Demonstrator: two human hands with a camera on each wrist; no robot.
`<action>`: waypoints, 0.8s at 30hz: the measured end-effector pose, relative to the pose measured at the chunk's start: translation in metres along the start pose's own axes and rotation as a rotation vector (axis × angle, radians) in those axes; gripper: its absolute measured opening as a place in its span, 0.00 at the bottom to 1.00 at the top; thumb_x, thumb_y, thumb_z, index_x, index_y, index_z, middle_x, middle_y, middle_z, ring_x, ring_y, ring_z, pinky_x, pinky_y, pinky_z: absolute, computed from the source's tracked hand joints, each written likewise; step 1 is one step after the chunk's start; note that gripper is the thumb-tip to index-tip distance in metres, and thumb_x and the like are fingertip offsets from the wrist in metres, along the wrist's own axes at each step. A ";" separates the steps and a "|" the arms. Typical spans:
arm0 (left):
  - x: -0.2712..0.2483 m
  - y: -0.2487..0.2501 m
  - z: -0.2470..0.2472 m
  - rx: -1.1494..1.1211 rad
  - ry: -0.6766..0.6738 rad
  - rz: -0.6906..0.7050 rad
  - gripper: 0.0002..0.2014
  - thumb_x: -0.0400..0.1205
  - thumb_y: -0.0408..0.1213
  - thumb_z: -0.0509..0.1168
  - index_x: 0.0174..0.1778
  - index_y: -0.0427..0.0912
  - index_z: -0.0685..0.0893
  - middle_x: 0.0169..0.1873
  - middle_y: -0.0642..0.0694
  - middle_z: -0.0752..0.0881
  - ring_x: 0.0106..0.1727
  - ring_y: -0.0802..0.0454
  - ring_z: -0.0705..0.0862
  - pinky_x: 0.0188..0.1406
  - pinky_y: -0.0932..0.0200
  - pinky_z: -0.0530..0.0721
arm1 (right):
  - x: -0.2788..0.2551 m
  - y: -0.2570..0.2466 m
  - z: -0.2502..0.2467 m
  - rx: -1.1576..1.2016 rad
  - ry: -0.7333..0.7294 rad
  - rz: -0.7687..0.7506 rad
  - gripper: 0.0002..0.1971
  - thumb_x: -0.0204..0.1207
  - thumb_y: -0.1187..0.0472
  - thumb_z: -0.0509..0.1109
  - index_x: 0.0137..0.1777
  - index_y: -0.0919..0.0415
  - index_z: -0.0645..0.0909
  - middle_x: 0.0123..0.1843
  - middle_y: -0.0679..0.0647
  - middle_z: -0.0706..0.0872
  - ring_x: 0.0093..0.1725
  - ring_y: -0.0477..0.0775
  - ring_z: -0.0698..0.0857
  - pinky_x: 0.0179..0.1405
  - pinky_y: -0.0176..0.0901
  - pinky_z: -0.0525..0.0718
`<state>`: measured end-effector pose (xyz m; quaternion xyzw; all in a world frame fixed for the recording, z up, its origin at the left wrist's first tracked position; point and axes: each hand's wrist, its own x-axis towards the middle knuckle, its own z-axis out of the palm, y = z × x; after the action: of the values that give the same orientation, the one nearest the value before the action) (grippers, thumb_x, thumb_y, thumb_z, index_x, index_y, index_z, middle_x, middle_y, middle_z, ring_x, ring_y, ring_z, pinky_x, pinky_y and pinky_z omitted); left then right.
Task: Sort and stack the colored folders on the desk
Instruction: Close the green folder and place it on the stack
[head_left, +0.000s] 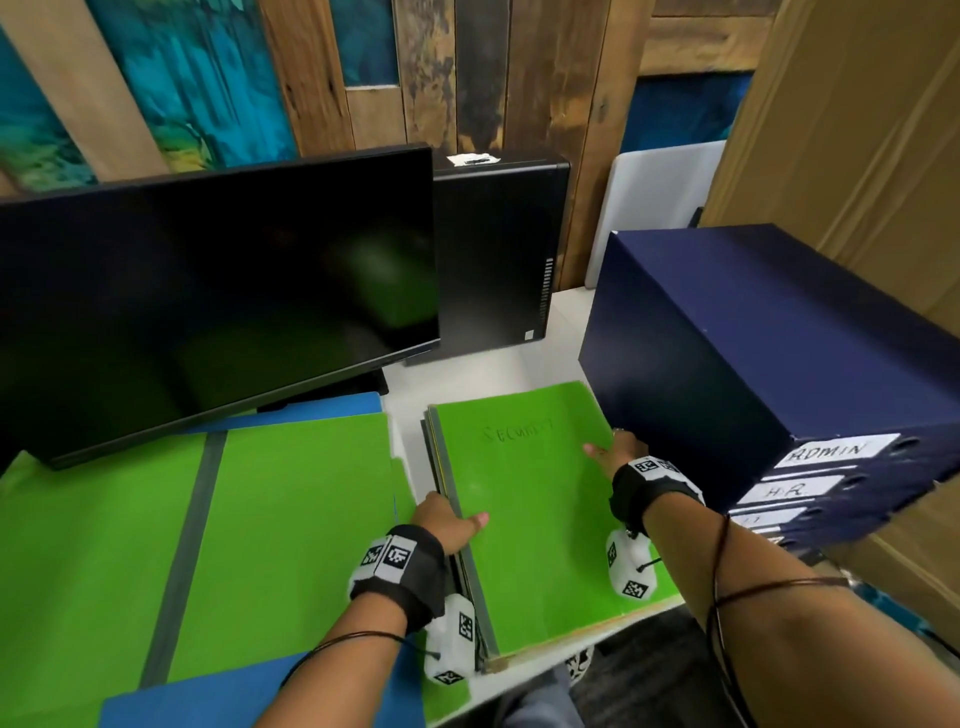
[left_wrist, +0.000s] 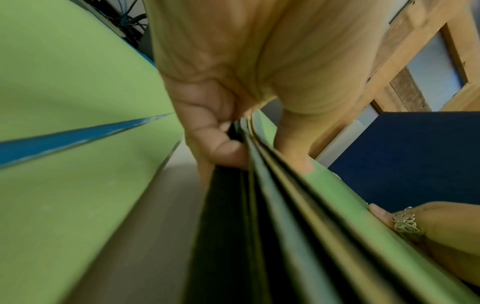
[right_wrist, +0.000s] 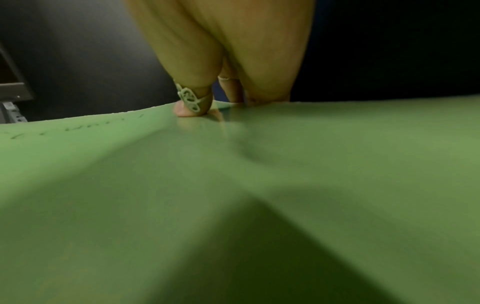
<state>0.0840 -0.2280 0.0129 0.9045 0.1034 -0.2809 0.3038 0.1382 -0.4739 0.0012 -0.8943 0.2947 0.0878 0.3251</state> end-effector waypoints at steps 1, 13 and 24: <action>0.000 -0.001 0.001 0.020 -0.001 0.003 0.40 0.78 0.58 0.63 0.77 0.32 0.61 0.76 0.38 0.68 0.75 0.42 0.71 0.69 0.54 0.74 | 0.000 0.000 0.000 -0.012 -0.001 0.005 0.28 0.77 0.51 0.70 0.70 0.70 0.74 0.70 0.67 0.79 0.70 0.65 0.77 0.67 0.51 0.77; -0.003 -0.014 -0.054 -0.037 0.328 0.099 0.46 0.72 0.52 0.73 0.79 0.41 0.55 0.75 0.35 0.62 0.74 0.36 0.69 0.73 0.47 0.72 | -0.048 -0.073 0.021 -0.187 -0.012 -0.513 0.19 0.80 0.58 0.66 0.70 0.62 0.77 0.75 0.62 0.74 0.77 0.57 0.68 0.75 0.41 0.63; -0.021 -0.189 -0.113 0.125 0.458 -0.518 0.56 0.64 0.56 0.77 0.81 0.45 0.52 0.80 0.33 0.50 0.80 0.29 0.49 0.72 0.26 0.64 | -0.154 -0.150 0.139 -0.436 -0.440 -0.663 0.21 0.81 0.54 0.64 0.67 0.70 0.76 0.65 0.64 0.82 0.65 0.63 0.81 0.58 0.45 0.80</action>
<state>0.0492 -0.0101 0.0063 0.9047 0.3774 -0.1441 0.1354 0.1056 -0.2218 0.0269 -0.9480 -0.1089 0.2269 0.1947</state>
